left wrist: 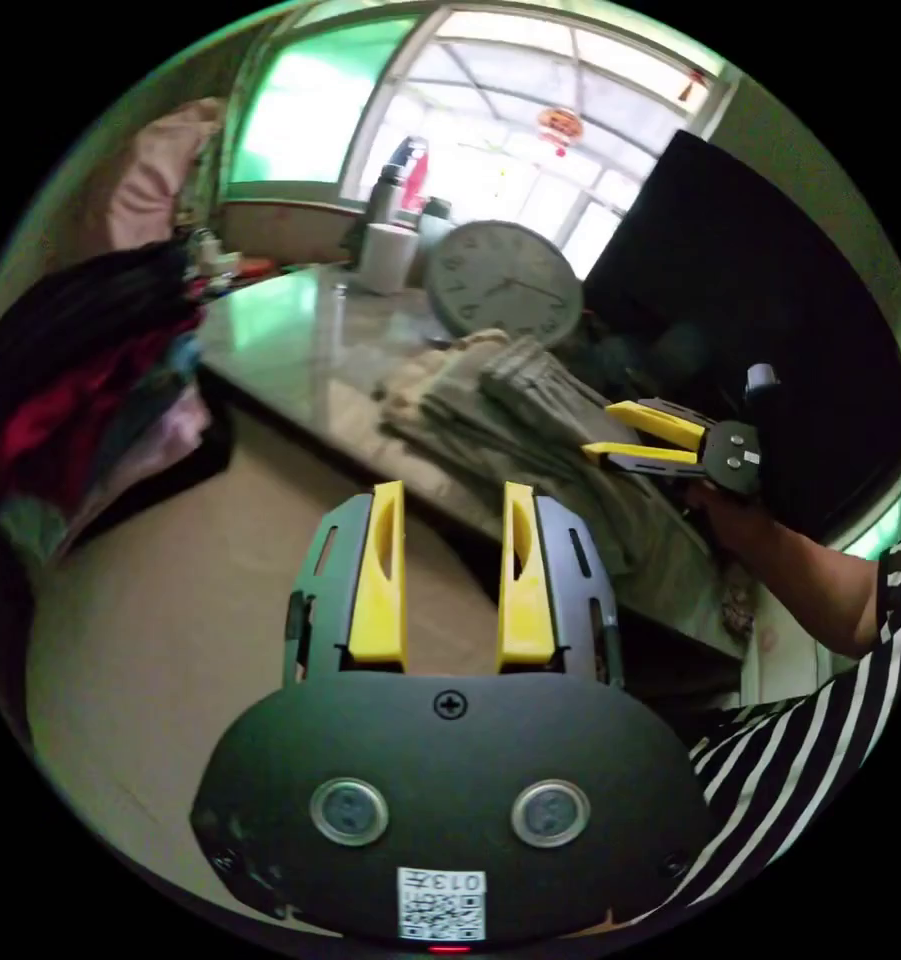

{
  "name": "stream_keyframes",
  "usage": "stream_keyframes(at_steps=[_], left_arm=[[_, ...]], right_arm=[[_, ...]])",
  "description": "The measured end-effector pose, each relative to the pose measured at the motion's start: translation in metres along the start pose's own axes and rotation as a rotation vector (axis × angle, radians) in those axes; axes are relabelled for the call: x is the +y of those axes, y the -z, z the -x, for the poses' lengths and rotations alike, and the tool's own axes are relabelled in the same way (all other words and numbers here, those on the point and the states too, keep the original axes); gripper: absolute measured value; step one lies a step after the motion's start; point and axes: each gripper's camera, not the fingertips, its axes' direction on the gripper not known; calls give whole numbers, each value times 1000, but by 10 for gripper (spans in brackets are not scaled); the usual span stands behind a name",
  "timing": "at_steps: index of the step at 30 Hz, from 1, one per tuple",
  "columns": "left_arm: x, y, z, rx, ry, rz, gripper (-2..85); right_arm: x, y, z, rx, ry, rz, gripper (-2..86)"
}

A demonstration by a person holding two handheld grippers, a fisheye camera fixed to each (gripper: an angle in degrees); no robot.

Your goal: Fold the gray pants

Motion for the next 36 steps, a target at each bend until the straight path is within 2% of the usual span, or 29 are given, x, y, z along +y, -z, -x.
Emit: stream_keyframes(at_steps=[3, 6, 10, 14, 16, 18, 20, 25, 28, 32, 36], left_arm=[[-52, -50, -33, 125, -59, 87, 141], [-86, -91, -55, 166, -93, 176, 153], [-104, -112, -61, 188, -1, 231, 172], [-111, -103, -69, 152, 25, 281, 104], [-108, -77, -73, 206, 24, 193, 69], [-103, -34, -83, 308, 16, 81, 36], [-102, 6, -98, 317, -64, -10, 27], [-79, 153, -128, 248, -241, -299, 16], [-25, 262, -125, 170, -282, -496, 14], [92, 397, -115, -83, -281, -649, 13], [228, 487, -95, -373, -173, -653, 14]], right_arm=[[27, 3, -41, -28, -42, -25, 159], [45, -8, -52, -105, 34, 12, 154], [58, -3, -73, -123, 17, -25, 119], [54, 15, -95, -94, 24, -7, 39], [53, 34, -106, -82, 15, -36, 31], [54, 62, -119, -72, 1, -92, 26], [57, 109, -137, -80, -12, -206, 22], [44, 214, -145, -131, 59, -496, 18], [25, 270, -117, -216, 165, -697, 18], [-5, 324, -34, -333, 337, -902, 17], [-22, 342, 59, -486, 448, -1000, 17]])
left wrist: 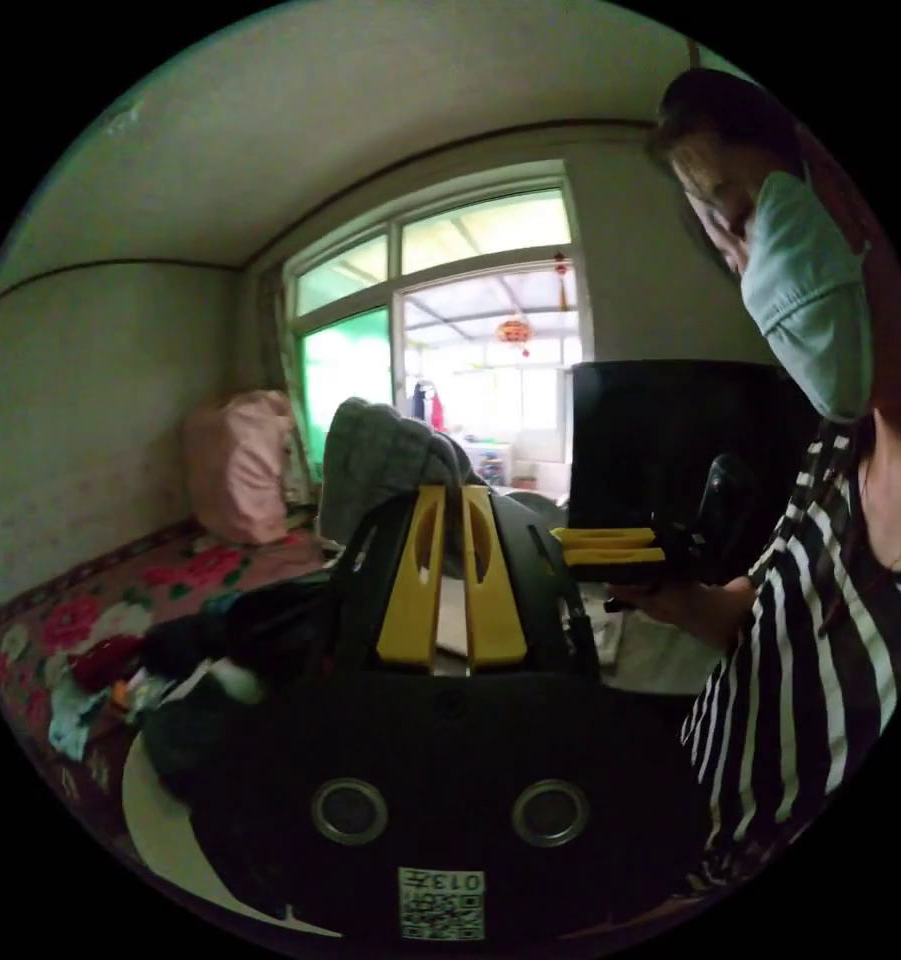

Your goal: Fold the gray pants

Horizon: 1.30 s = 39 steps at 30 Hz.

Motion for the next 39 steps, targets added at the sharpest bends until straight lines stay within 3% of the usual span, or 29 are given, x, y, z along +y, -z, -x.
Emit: stream_keyframes(at_steps=[4, 6, 8, 12, 17, 21, 25, 30, 34, 36, 37, 39], left_arm=[[105, 82, 60, -232, 241, 147, 16], [205, 117, 103, -458, 455, 406, 17], [283, 144, 125, -532, 593, 554, 17], [402, 234, 147, -537, 972, 455, 59], [433, 258, 175, -549, 877, 576, 98], [461, 246, 225, -587, 769, 752, 122], [504, 252, 275, -588, 836, 812, 140], [560, 256, 309, -495, 841, 952, 181], [593, 274, 315, -446, 913, 949, 160], [607, 291, 314, -455, 904, 951, 139], [609, 296, 314, -457, 899, 954, 133], [603, 321, 309, -437, 867, 906, 99]], right_arm=[[6, -92, 110, -259, 86, 58, 8], [20, -129, 154, -444, 148, 184, 4], [44, -160, 187, -646, 159, 297, 4], [88, -196, 188, -576, 129, 482, 12], [154, -253, 104, -244, -87, 702, 75], [190, -309, 55, -191, -198, 845, 96], [232, -367, 24, -119, -271, 947, 101], [262, -423, -1, -166, -319, 1009, 123], [279, -470, 1, -222, -260, 1063, 134], [296, -486, 2, -251, -251, 1123, 98], [308, -493, 2, -313, -270, 1165, 39], [311, -491, -6, -324, -341, 1183, 27]])
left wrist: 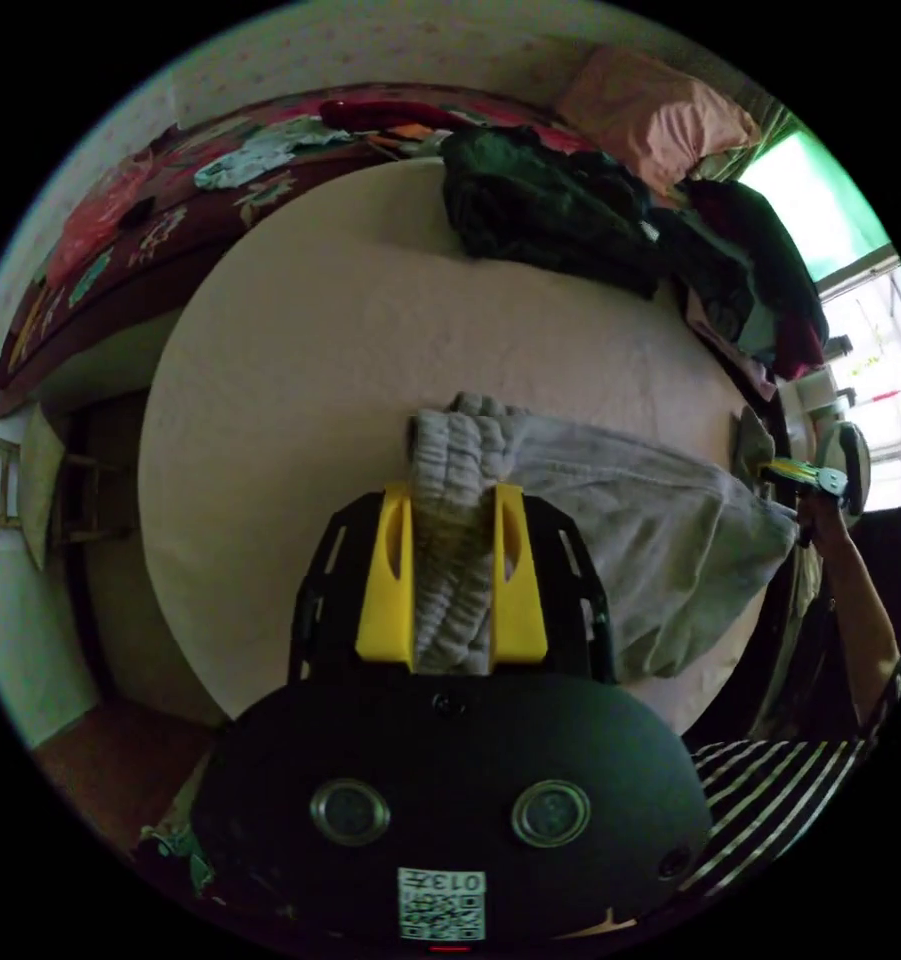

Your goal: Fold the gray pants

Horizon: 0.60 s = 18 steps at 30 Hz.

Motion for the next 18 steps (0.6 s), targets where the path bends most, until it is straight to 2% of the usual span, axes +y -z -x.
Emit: stream_keyframes(at_steps=[3, 6, 8, 12, 14, 18], left_arm=[[29, 52, 27, 123, -21, -185, 81], [57, 115, 65, 197, -14, -394, 75], [76, 155, 83, 208, -54, -540, 75], [127, 222, 115, 121, -120, -798, 76], [151, 231, 132, 69, -109, -850, 77], [214, 207, 191, 53, 36, -821, 78]], right_arm=[[20, 48, -4, -3, 3, -170, 17], [56, 127, -17, -7, -6, -436, 13], [92, 192, -38, -16, -73, -653, 11], [148, 241, -69, 56, -212, -834, 10], [187, 243, -91, 17, -308, -935, 10], [237, 210, -120, -48, -471, -929, 9]])
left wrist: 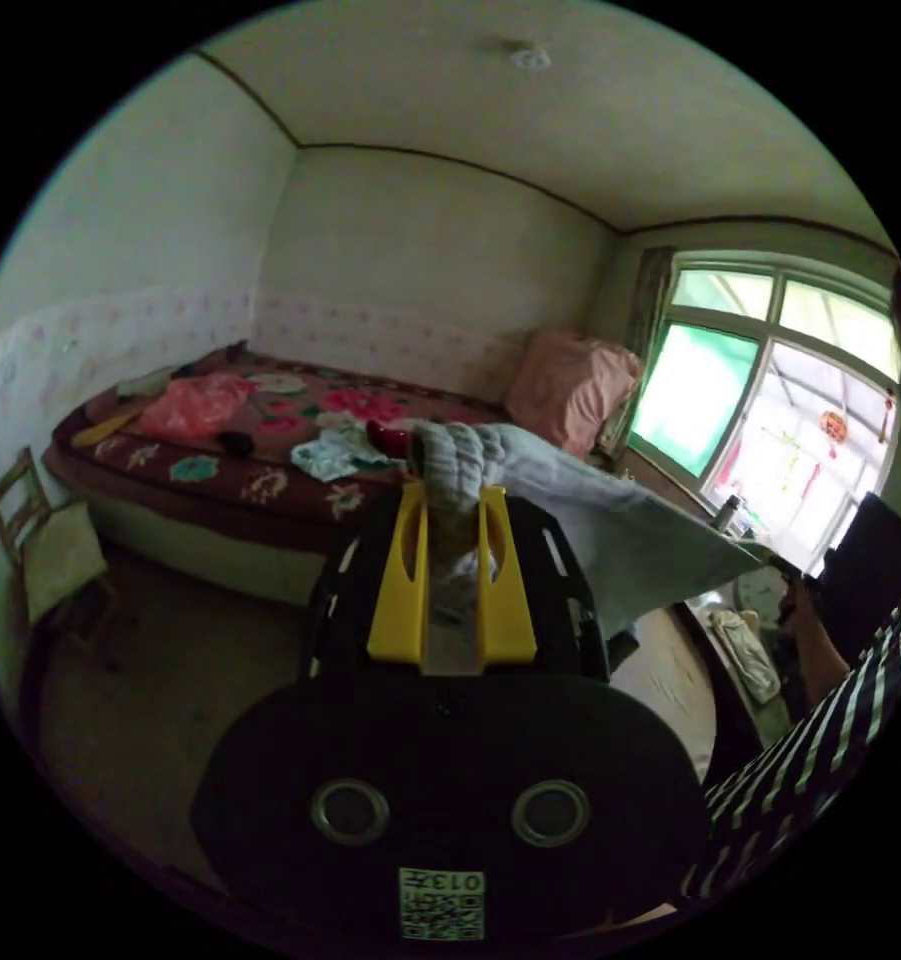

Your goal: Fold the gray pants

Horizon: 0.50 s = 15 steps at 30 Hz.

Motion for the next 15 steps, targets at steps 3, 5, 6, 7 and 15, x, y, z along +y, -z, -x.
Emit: stream_keyframes(at_steps=[3, 5, 6, 7, 15], left_arm=[[64, 2, 49, -20, 150, 70, 78], [105, -9, 74, -13, 228, 162, 77], [132, -17, 88, -41, 285, 236, 77], [144, -21, 94, -52, 309, 276, 77], [217, -17, 135, -17, 292, 381, 73]], right_arm=[[49, -13, -28, 49, -85, 125, 8], [95, -46, -35, 107, -103, 319, 8], [106, -54, -36, 117, -106, 363, 8], [128, -69, -33, 134, -102, 435, 8], [158, -80, -3, 193, -25, 496, 8]])
